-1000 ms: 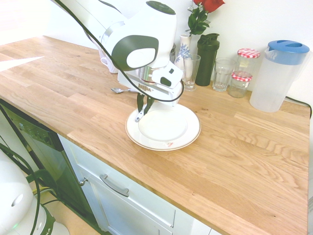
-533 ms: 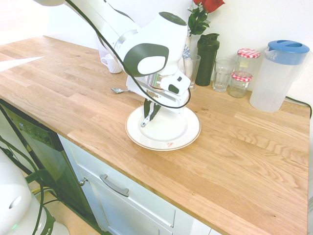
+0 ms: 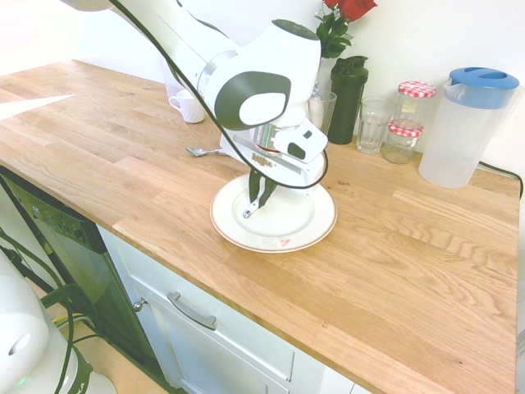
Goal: Put the fork into the plate
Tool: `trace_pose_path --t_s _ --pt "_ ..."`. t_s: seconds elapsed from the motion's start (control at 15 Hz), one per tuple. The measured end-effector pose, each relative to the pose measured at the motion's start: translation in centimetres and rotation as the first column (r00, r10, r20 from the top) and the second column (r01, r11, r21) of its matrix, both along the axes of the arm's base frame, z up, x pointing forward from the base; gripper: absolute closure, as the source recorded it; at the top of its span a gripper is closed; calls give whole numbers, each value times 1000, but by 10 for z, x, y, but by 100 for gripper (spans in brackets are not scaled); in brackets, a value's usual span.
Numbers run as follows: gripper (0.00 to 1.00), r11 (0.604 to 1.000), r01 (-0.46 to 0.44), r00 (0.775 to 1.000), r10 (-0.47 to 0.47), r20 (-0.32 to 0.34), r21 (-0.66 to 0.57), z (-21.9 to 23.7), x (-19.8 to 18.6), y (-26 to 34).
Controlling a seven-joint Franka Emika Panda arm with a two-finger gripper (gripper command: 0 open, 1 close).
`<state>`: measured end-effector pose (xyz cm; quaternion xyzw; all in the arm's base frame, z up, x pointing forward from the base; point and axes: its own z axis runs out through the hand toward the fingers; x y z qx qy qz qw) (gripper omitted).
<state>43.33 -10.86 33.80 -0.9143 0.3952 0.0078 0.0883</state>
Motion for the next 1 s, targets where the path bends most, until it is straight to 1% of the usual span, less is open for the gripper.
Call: trace_pose_path --t_s 0.67,0.8,1.0 --pt "0 1000 -1 1000 0 -12 -19 0 -2 -1" --pt "0 1000 6 1000 -6 -1 -26 6 -4 -5" --pt "0 999 30 999 -29 38 -17 20 -15 -13"
